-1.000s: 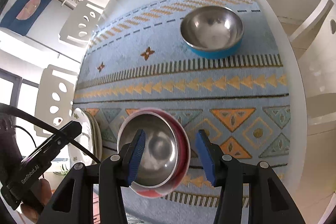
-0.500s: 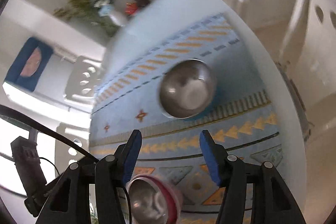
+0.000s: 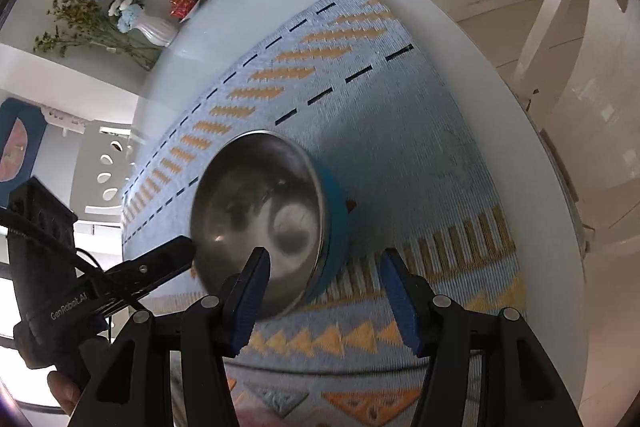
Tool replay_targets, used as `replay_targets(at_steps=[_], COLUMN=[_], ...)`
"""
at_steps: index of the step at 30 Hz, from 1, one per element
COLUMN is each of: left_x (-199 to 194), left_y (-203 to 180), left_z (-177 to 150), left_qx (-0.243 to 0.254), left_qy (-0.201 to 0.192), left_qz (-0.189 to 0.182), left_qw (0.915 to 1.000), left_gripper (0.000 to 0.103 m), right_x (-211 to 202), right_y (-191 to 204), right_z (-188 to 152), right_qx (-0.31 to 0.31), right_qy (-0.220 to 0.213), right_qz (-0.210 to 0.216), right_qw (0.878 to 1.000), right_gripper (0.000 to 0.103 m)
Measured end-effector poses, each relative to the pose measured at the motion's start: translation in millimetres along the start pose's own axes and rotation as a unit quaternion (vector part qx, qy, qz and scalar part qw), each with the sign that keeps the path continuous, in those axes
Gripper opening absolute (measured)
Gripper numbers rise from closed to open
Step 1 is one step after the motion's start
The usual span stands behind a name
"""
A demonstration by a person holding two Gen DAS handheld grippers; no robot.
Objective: Organize plates and bowls
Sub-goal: 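Close the left gripper on the rim of the blue-bottomed steel bowl, then carry the blue-bottomed bowl over the nested bowls and lower it in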
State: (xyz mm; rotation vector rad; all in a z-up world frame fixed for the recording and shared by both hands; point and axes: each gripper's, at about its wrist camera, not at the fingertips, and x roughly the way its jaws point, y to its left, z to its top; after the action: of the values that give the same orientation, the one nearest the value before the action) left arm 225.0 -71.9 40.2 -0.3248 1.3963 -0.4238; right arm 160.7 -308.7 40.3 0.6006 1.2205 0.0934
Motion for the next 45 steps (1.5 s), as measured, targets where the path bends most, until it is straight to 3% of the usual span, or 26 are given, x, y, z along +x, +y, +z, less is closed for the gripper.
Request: replay_targets(at_steps=[2, 7, 10, 12, 17, 21, 27, 32, 45], left_x=[9, 27, 31, 31, 27, 16, -20, -70, -190], left_y=[-2, -1, 2, 6, 11, 3, -15, -29, -43], left_z=[2, 8, 8, 6, -1, -9, -25, -48, -145], left_qx=[0.004, -0.007, -0.005, -0.013, -0.028, -0.013, 0.013, 0.027, 0.019], left_qy=[0.008, 0.027, 0.026, 0.026, 0.021, 0.005, -0.042, -0.093, -0.212], left_qz=[-0.001, -0.009, -0.002, -0.013, -0.028, -0.024, -0.023, -0.031, -0.03], left_qw=[1.0, 0.9996, 0.9996, 0.9995, 0.999, 0.9996, 0.9988, 0.9948, 0.9767], left_gripper=[0.05, 0.03, 0.02, 0.019, 0.019, 0.02, 0.02, 0.02, 0.02], right_x=[6, 21, 34, 37, 36, 24, -7, -47, -148], right_y=[0, 3, 4, 5, 7, 10, 29, 46, 115], right_z=[4, 5, 4, 2, -2, -9, -17, -29, -105], right_qx=[-0.006, -0.019, -0.028, -0.034, -0.039, -0.051, -0.08, -0.094, -0.165], right_qy=[0.002, 0.005, 0.013, 0.013, 0.003, -0.015, -0.053, -0.079, -0.12], right_qz=[-0.002, -0.008, -0.013, -0.007, -0.023, -0.026, -0.037, -0.015, 0.03], right_qw=[1.0, 1.0, 0.999, 0.999, 0.999, 0.998, 0.995, 0.992, 0.979], right_gripper=[0.055, 0.055, 0.038, 0.033, 0.032, 0.03, 0.03, 0.03, 0.03])
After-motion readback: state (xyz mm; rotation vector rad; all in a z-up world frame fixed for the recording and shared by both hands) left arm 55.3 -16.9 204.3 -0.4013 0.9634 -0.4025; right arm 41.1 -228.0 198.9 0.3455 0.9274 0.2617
